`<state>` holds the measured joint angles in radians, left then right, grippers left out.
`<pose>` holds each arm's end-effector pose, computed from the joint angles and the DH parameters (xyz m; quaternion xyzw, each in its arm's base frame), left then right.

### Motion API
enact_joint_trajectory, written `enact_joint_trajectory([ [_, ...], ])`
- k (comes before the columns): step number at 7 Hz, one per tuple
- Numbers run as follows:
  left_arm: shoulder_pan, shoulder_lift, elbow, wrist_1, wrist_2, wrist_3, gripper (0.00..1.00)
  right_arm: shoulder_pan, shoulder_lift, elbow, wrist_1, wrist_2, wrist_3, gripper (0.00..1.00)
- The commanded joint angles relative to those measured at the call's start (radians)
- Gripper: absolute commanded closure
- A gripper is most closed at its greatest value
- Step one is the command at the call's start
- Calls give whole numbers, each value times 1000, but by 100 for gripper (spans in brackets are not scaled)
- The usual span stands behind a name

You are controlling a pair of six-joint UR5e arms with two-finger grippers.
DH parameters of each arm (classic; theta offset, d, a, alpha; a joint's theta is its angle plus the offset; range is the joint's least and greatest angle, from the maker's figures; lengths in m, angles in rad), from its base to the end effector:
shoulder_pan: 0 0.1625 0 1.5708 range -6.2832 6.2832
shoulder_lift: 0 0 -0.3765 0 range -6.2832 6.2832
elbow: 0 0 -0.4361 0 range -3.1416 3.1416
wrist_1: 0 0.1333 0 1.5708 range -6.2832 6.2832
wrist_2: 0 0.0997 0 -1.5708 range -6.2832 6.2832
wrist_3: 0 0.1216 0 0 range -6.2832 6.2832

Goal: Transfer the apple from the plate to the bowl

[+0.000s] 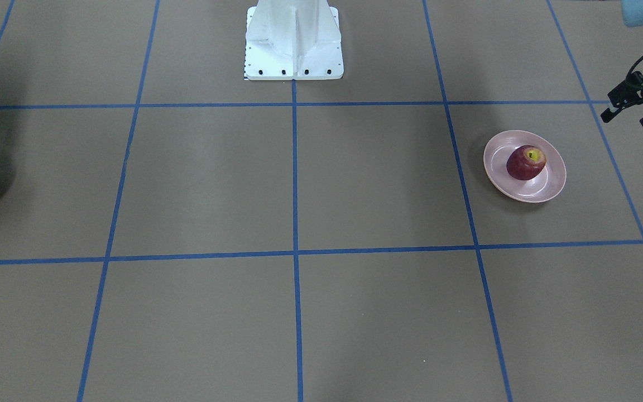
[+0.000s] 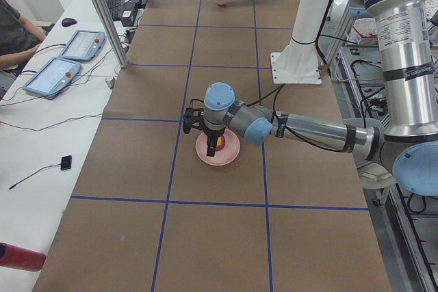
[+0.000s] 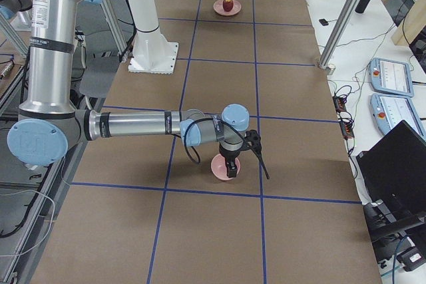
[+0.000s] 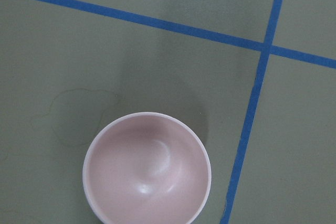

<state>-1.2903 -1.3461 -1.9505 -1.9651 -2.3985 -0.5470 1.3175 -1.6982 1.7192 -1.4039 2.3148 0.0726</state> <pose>0.0894 -0.4685 0.4803 0.0717 0.4542 -0.0090 0.8879 -0.0767 -0.4995 0.5961 0.0275 -0.3713 -0.1176 0.9206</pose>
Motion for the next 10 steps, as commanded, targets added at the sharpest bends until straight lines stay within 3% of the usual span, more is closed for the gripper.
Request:
enact_joint_trajectory([
  [1, -7, 10, -15, -3, -5, -22, 1, -44, 56, -102, 54, 0, 3, 0],
  [4, -3, -4, 4, -3, 15, -14, 1, -72, 60, -232, 209, -2, -2, 0],
  [6, -1, -7, 1, -12, 50, -14, 1, -93, 60, -263, 250, -2, 3, 0],
  [7, -3, -8, -1, -12, 48, -30, 1, -95, 60, -259, 252, -2, 4, 18],
  [8, -3, -8, -5, -14, 50, -30, 1, -95, 60, -259, 253, 1, 4, 99],
  [10, -3, -10, -15, -14, 48, -37, 1, -95, 58, -259, 253, 8, 4, 100],
])
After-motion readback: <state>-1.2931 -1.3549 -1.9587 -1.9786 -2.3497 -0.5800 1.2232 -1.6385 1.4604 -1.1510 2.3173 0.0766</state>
